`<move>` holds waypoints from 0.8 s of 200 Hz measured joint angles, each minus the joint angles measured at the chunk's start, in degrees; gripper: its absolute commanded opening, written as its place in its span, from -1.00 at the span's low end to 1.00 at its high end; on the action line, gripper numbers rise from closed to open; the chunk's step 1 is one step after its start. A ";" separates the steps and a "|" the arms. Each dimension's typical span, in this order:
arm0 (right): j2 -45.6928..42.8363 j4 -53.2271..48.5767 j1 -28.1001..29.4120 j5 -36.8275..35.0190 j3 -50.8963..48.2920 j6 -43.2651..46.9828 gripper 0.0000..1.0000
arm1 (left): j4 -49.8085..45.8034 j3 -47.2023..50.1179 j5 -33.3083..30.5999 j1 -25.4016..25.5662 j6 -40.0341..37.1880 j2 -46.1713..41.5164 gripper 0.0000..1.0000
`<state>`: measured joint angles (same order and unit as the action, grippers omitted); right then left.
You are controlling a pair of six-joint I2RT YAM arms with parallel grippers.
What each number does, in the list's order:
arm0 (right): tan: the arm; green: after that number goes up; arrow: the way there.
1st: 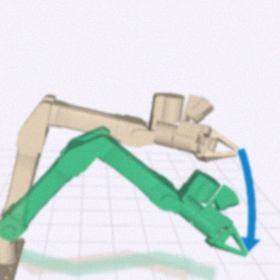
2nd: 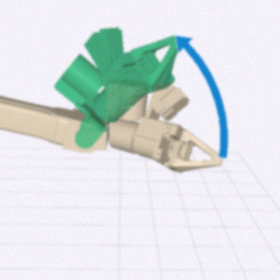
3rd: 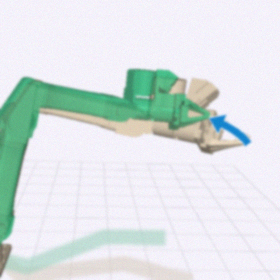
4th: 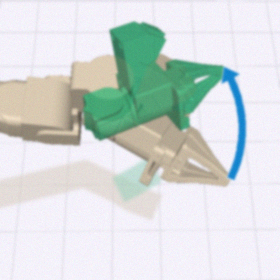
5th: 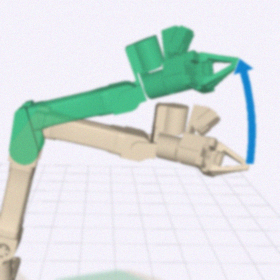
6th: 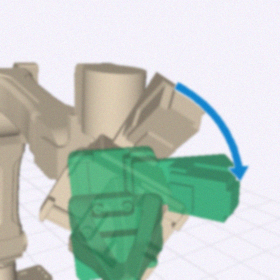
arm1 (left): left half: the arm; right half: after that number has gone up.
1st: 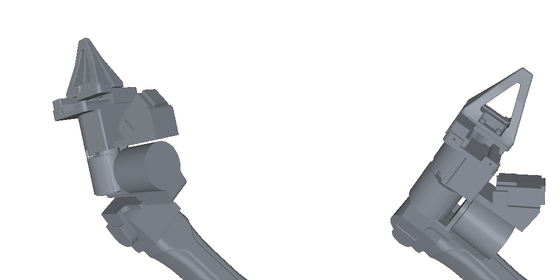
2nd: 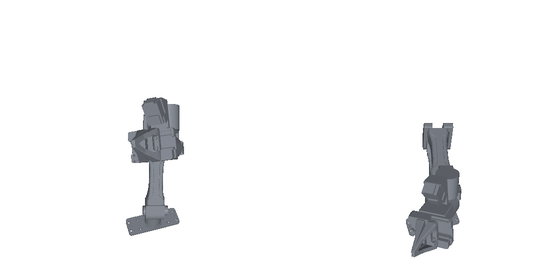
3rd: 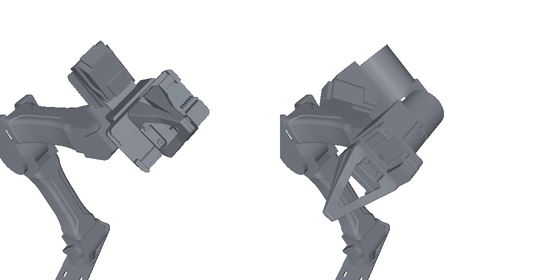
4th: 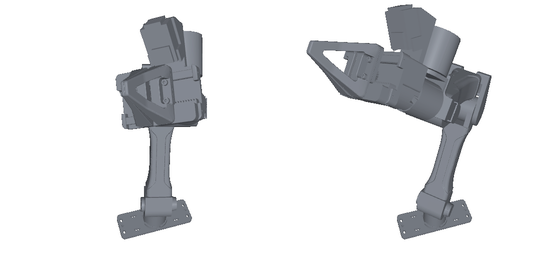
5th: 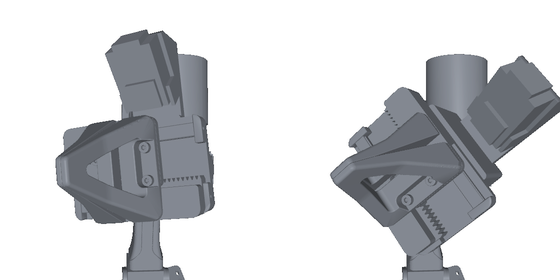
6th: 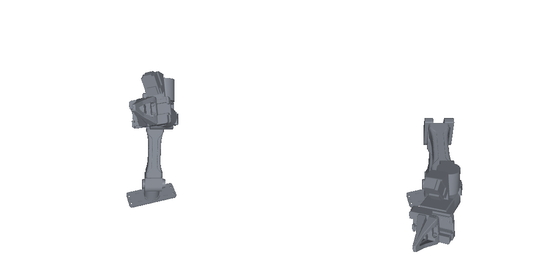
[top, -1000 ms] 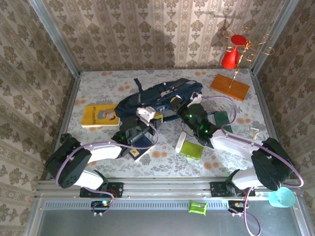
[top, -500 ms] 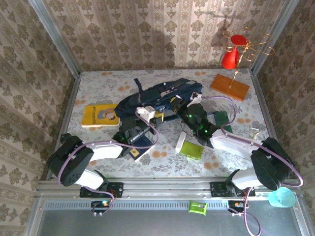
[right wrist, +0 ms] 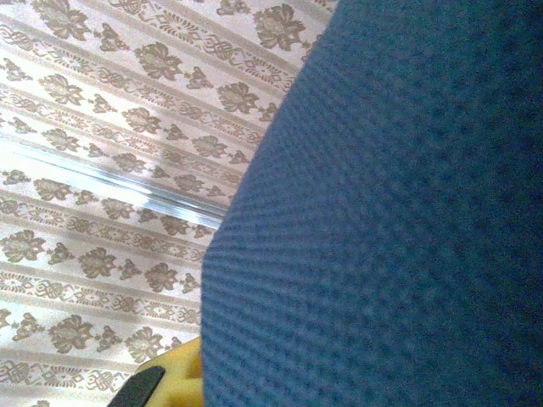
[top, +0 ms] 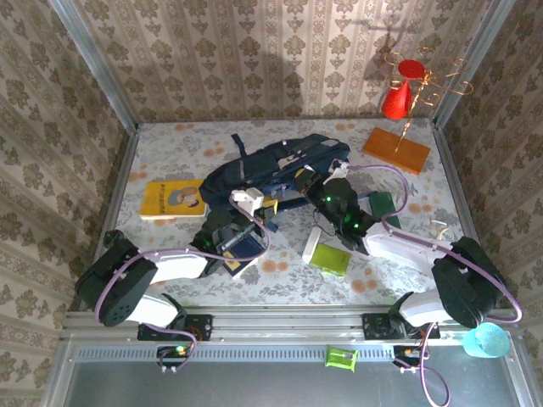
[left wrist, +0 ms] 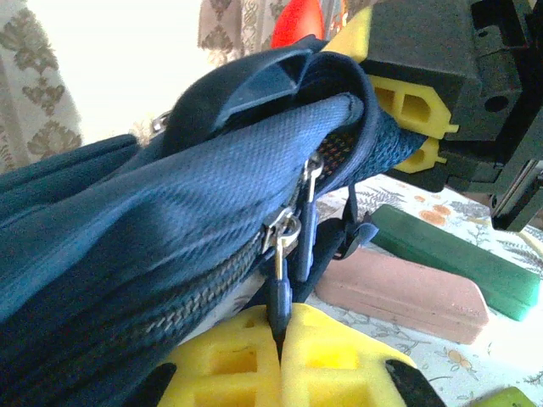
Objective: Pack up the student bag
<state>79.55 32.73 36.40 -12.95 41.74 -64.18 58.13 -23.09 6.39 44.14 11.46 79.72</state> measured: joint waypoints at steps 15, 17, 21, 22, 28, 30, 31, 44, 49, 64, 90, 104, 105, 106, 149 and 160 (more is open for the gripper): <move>0.02 -0.15 -0.59 0.02 -0.37 0.48 -0.94 | -3.15 0.17 -1.40 -0.13 0.61 -1.99 -1.00; 0.00 -0.22 -0.66 0.02 -0.42 0.66 -0.95 | -3.74 0.20 -1.64 -0.20 0.63 -2.36 -1.00; 0.00 -0.24 -0.85 0.02 -0.55 0.85 -0.95 | -5.03 0.20 -1.97 -0.31 0.81 -3.02 -1.00; 0.00 -0.24 -0.90 0.02 -0.61 0.92 -0.96 | -5.22 0.20 -2.05 -0.33 0.81 -3.15 -1.00; 0.00 -0.33 -1.14 0.02 -0.79 1.25 -0.97 | -7.26 0.20 -2.67 -0.55 0.92 -4.22 -1.00; 0.00 -0.44 -1.20 0.02 -0.85 1.29 -0.97 | -7.72 0.20 -2.84 -0.63 0.94 -4.48 -1.00; 0.00 -0.46 -1.25 0.02 -0.87 1.44 -0.97 | -8.46 0.20 -3.08 -0.72 0.96 -4.90 -1.00; 0.00 -1.31 -2.03 0.13 -1.16 2.36 -0.98 | -13.11 0.20 -4.17 -1.42 0.98 -7.39 -1.00; 0.00 -1.38 -2.32 0.35 -1.27 2.69 -0.98 | -15.17 0.20 -4.37 -1.86 0.98 -8.37 -1.00; 0.00 -1.90 -3.78 1.88 -1.66 3.98 -0.99 | -20.24 0.22 -4.74 -3.58 0.98 -10.75 -1.00; 0.20 -3.48 -8.11 7.34 -2.08 6.32 -0.98 | -27.21 0.22 -4.24 -7.72 0.81 -13.14 -1.00; 1.16 -4.74 -11.10 11.13 -1.86 8.37 -0.98 | -30.08 0.22 -3.54 -9.33 0.44 -13.33 -1.00; 1.25 -4.87 -11.28 11.43 -1.81 8.59 -0.98 | -30.08 0.22 -3.54 -9.33 0.44 -13.33 -1.00; 1.36 -5.01 -11.54 11.65 -1.75 8.72 -0.98 | -30.36 0.22 -3.43 -9.44 0.39 -13.33 -1.00; 9.22 -15.50 -18.95 22.97 5.75 17.14 -0.91 | -34.56 0.17 1.77 -10.43 -0.98 -11.96 -1.00; 12.07 -17.94 -20.20 25.73 9.09 19.17 -0.80 | -34.99 -0.09 3.15 -10.03 -1.01 -10.99 -1.00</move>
<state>91.61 14.79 16.21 12.78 50.83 -45.01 23.14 -23.18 9.54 34.11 10.46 68.73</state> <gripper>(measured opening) 0.108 0.046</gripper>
